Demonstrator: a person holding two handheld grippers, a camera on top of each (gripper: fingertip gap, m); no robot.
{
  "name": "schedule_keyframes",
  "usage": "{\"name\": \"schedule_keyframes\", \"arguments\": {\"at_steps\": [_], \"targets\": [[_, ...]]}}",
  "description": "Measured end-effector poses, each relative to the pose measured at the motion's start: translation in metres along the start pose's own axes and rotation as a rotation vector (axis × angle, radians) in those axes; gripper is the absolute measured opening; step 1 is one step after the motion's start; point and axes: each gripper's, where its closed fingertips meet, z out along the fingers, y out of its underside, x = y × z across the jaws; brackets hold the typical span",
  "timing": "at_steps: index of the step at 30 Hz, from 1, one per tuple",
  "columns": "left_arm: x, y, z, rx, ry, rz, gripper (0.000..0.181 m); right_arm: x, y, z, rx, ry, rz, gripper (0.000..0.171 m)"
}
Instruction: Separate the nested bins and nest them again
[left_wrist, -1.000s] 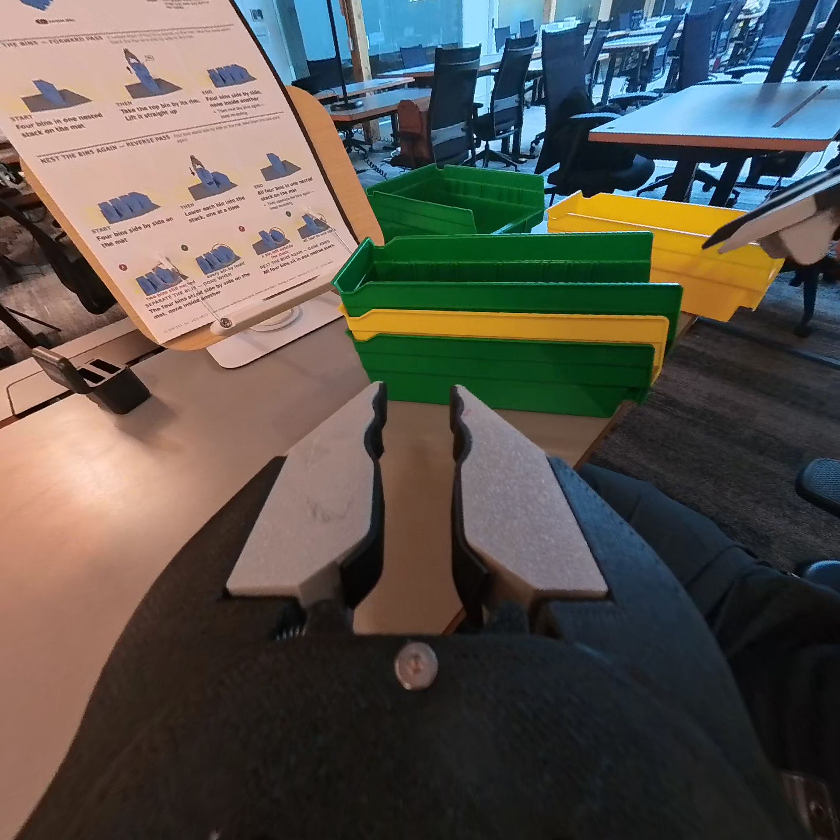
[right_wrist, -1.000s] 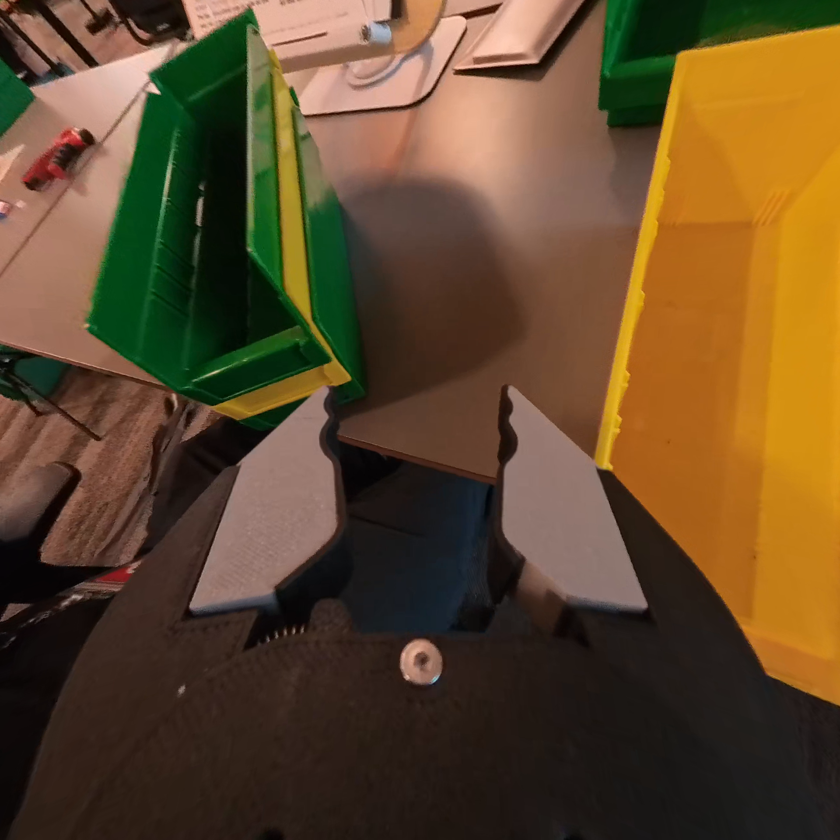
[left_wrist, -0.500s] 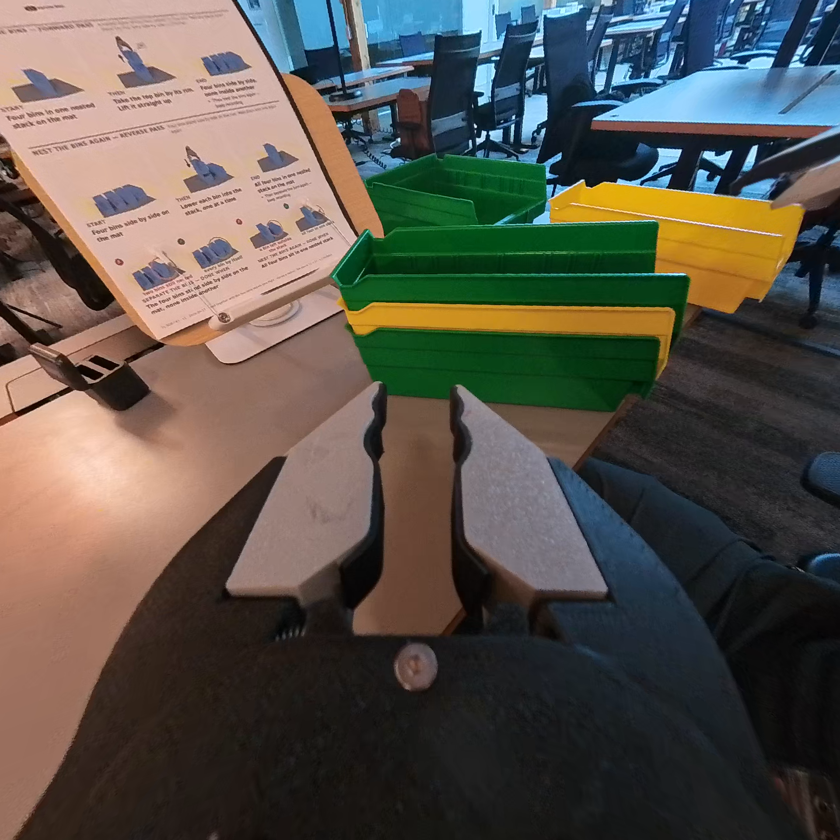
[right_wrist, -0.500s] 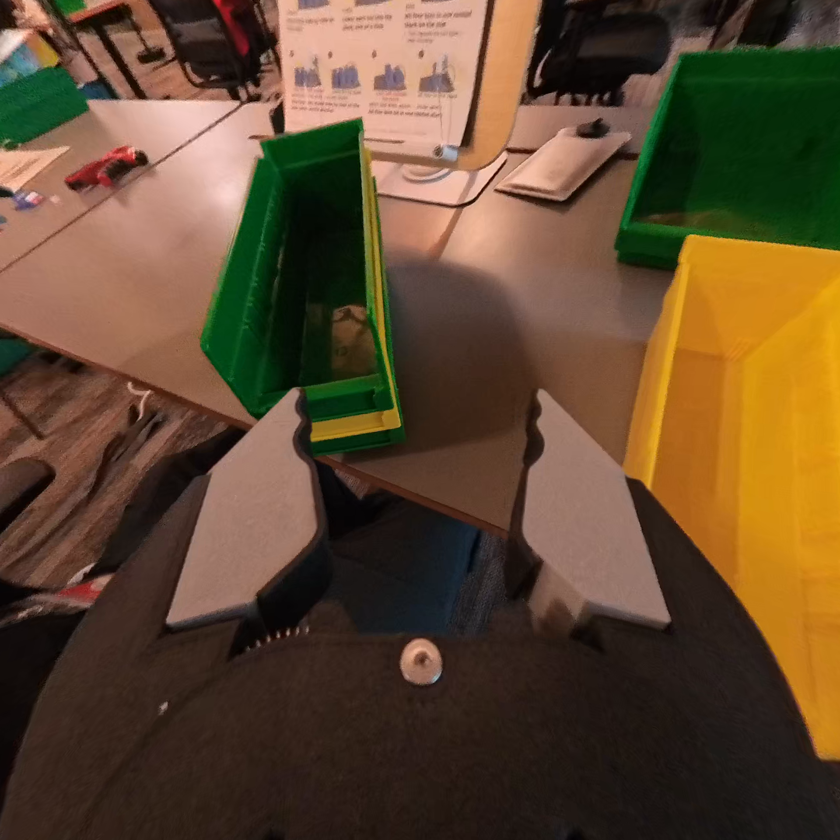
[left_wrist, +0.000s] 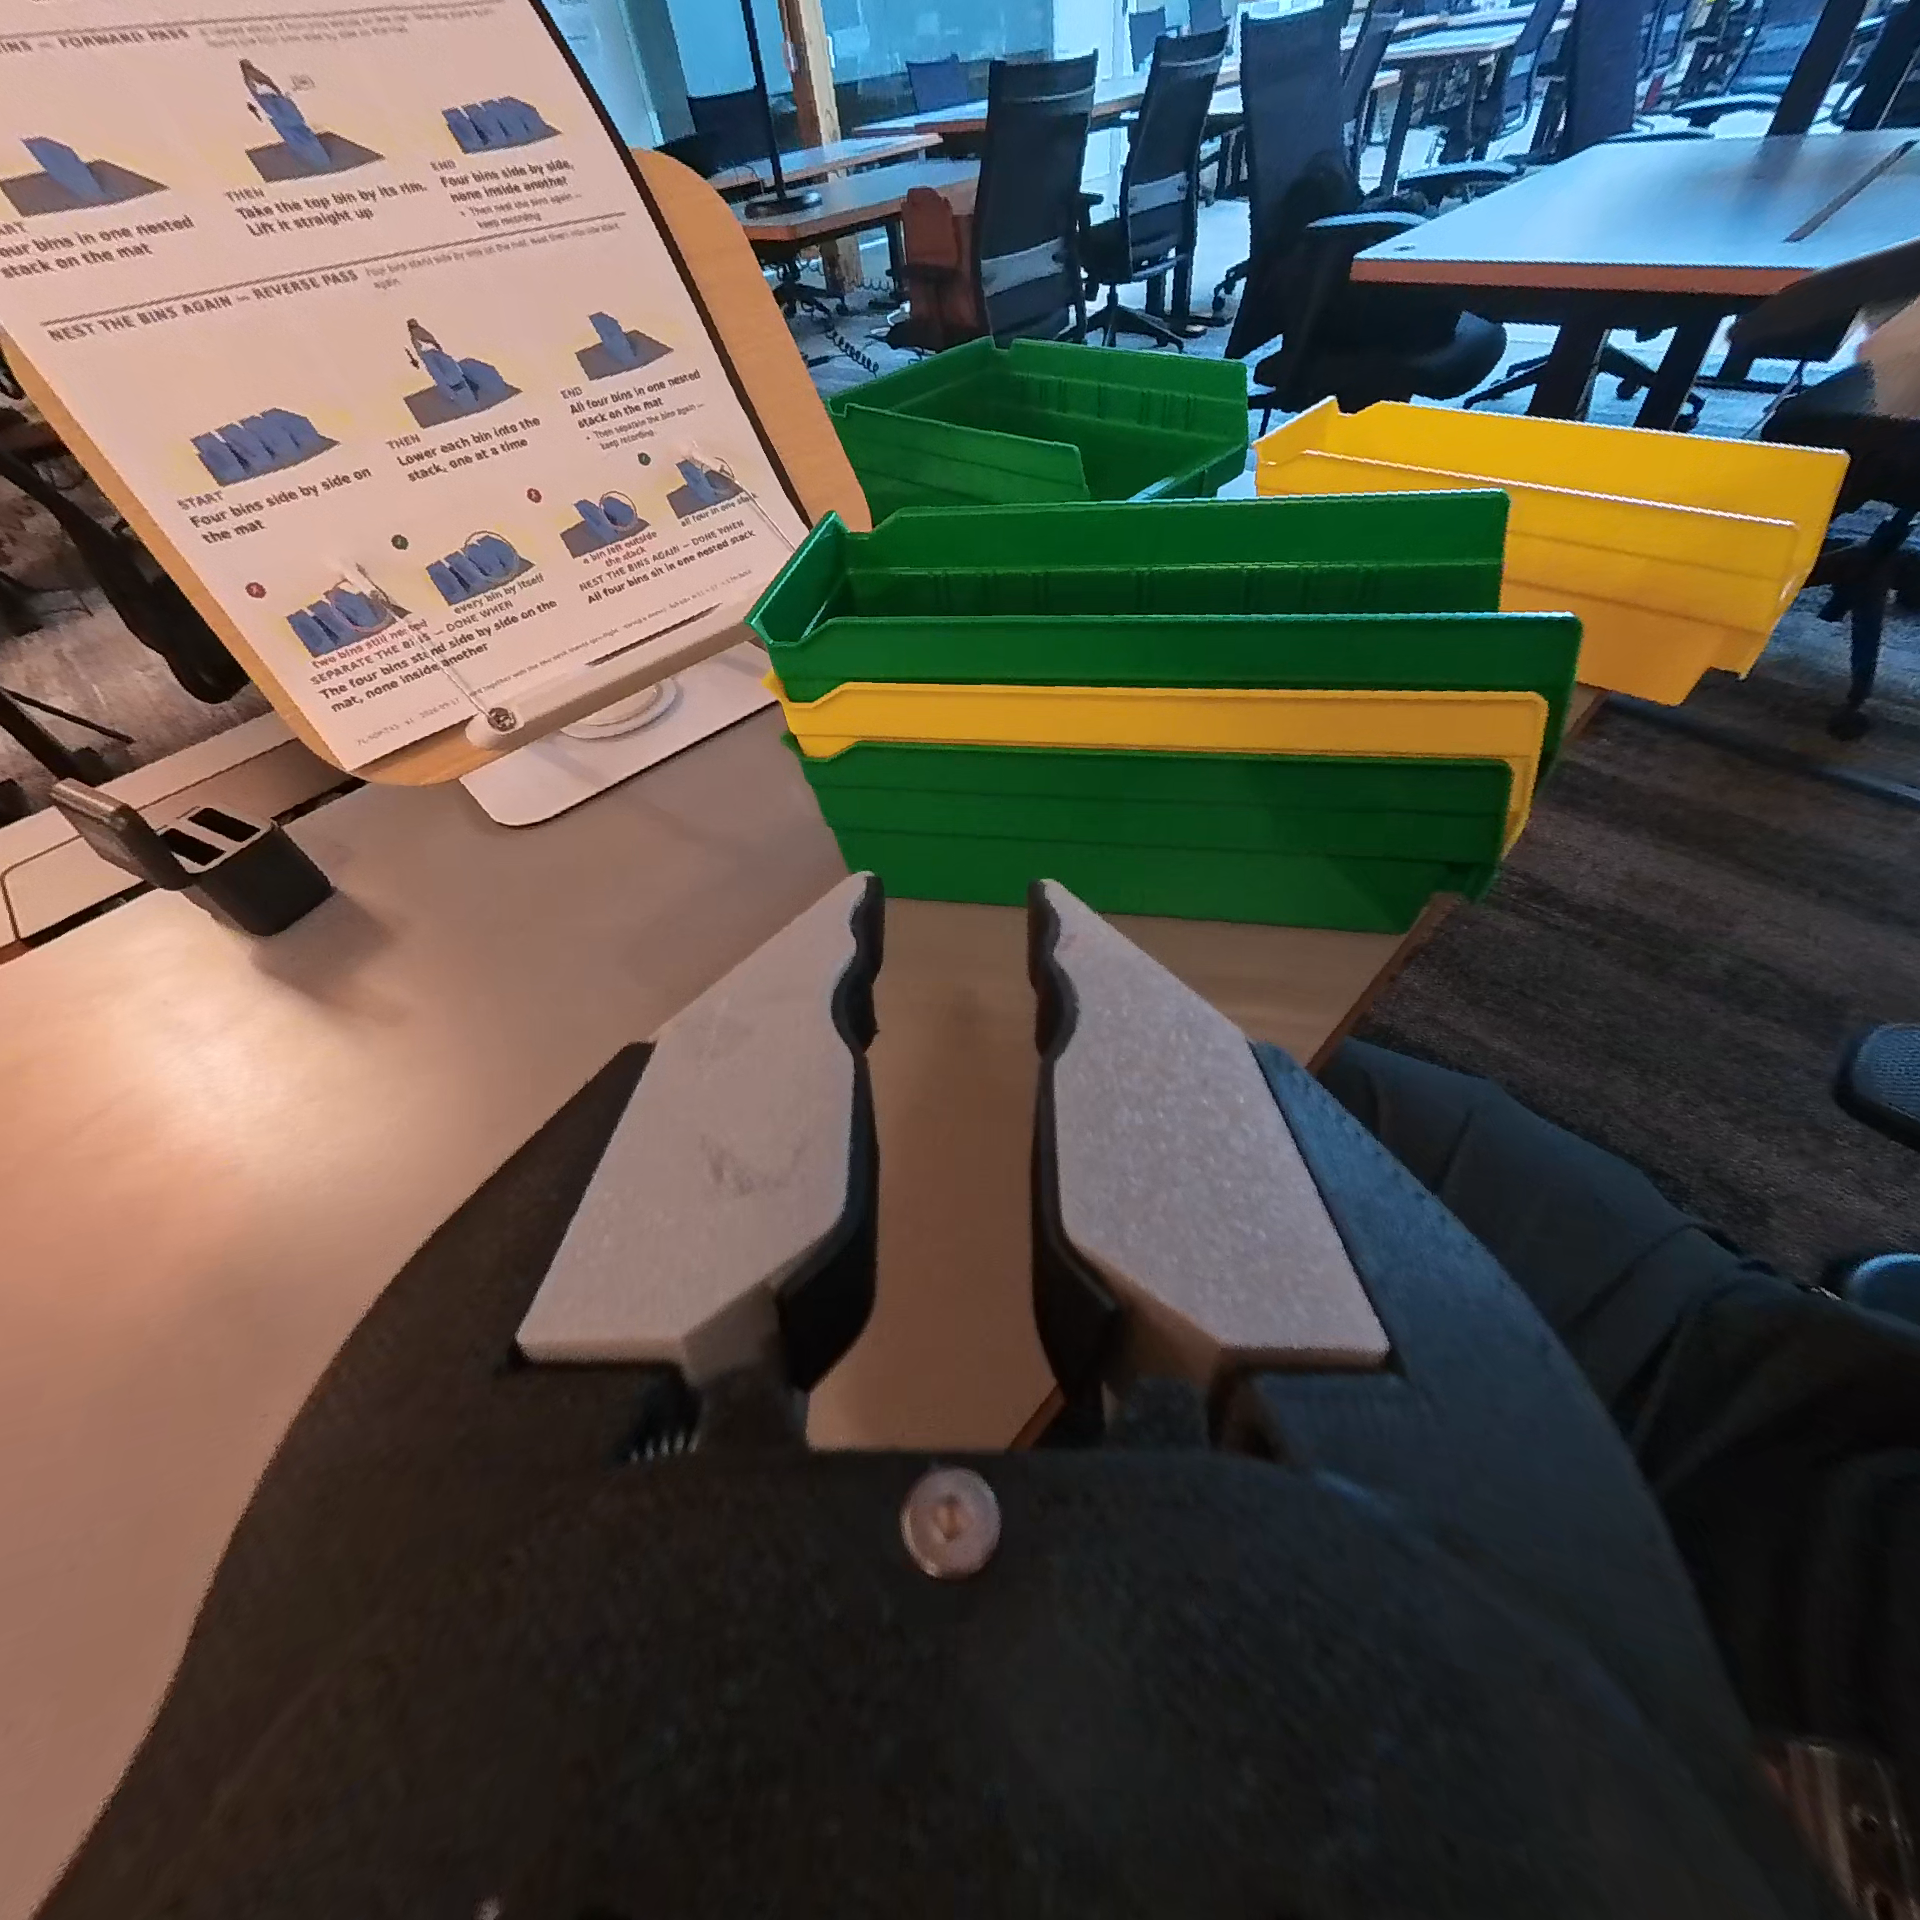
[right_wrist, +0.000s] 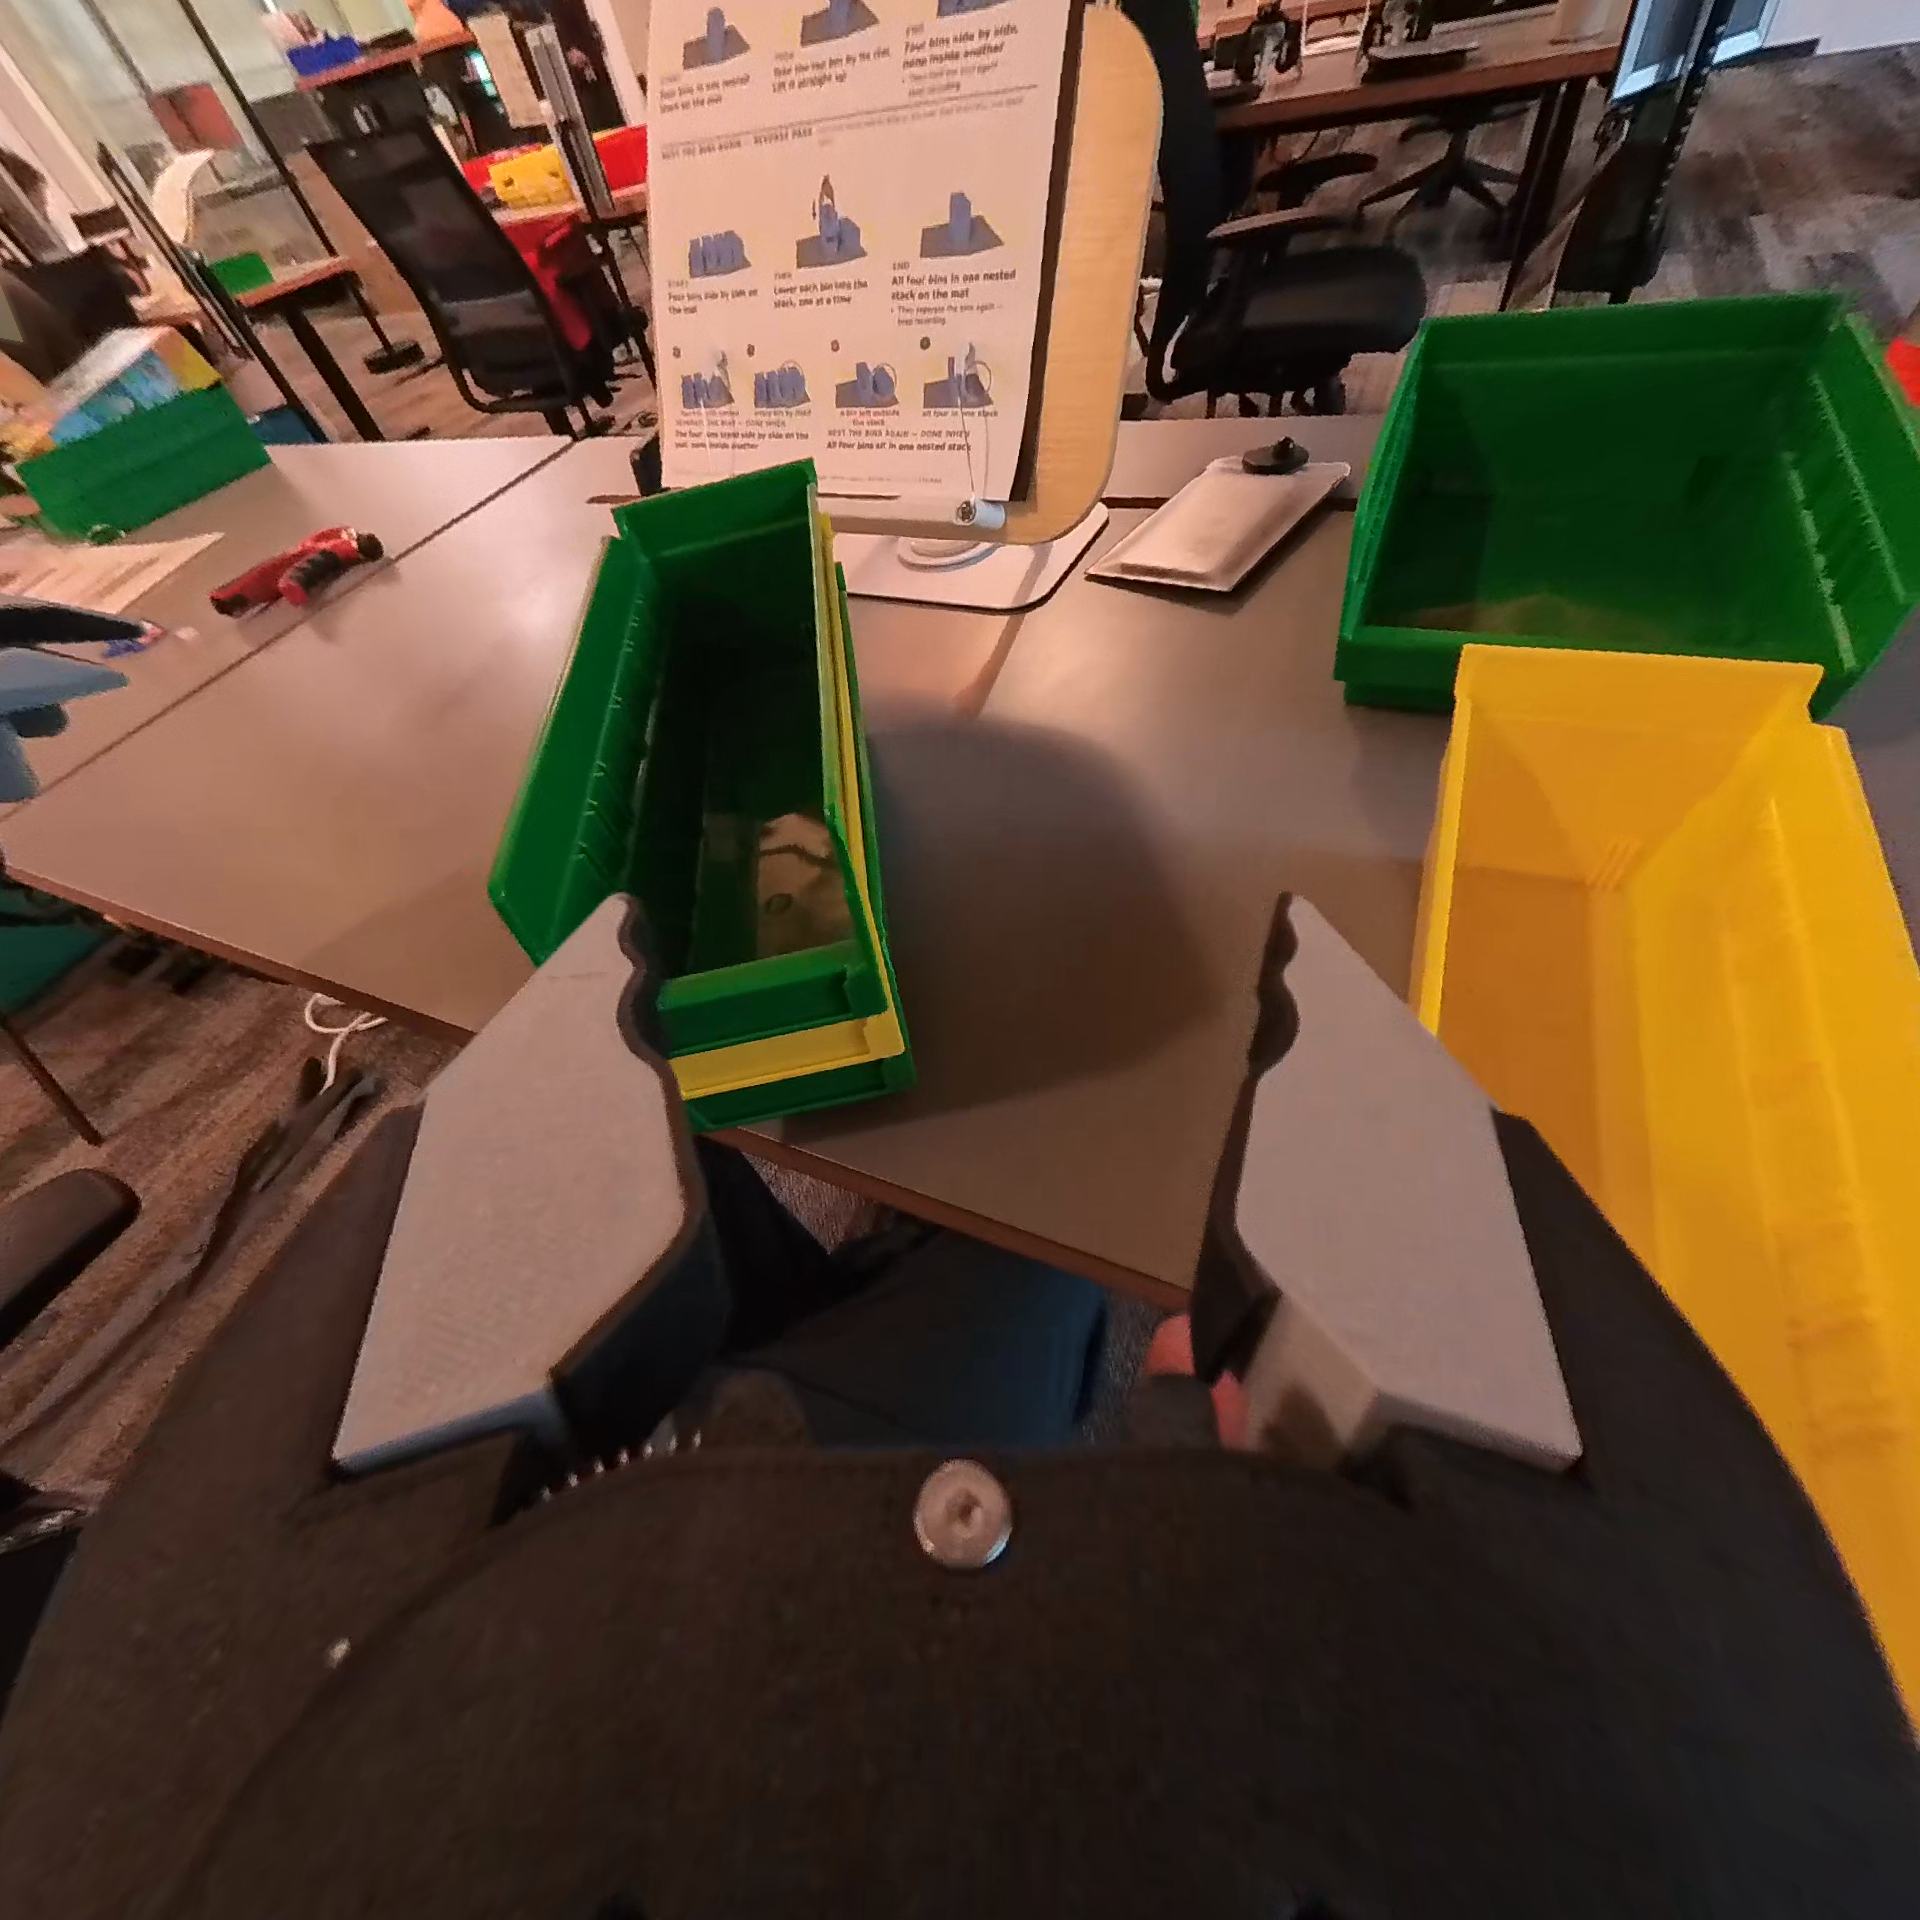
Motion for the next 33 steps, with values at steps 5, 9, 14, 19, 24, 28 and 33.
{"name": "schedule_keyframes", "arguments": {"at_steps": [5,9,14,19,24,28,33], "targets": [[0.002,0.003,0.003,-0.012,0.006,0.007,0.026,-0.007,-0.006,-0.002,0.026,-0.011,-0.014,0.133],[0.001,0.002,0.002,-0.011,0.002,0.007,0.025,-0.007,-0.007,0.0,0.027,0.015,-0.028,0.148],[-0.002,0.001,-0.001,0.0,-0.002,-0.001,0.025,-0.012,-0.007,0.002,0.027,-0.008,-0.019,0.148],[-0.002,0.002,-0.001,-0.012,-0.002,0.006,0.025,-0.027,0.003,0.009,-0.047,-0.049,-0.041,0.148],[-0.003,0.013,-0.001,-0.081,-0.018,0.044,0.034,-0.05,-0.003,0.005,-0.033,-0.085,-0.079,0.131],[0.008,0.036,0.007,-0.188,0.038,0.118,0.036,-0.087,-0.012,0.029,-0.041,-0.223,-0.058,0.118],[0.017,0.046,0.012,-0.225,0.082,0.138,0.038,-0.108,-0.021,0.094,-0.253,-0.198,-0.182,0.127]]}}
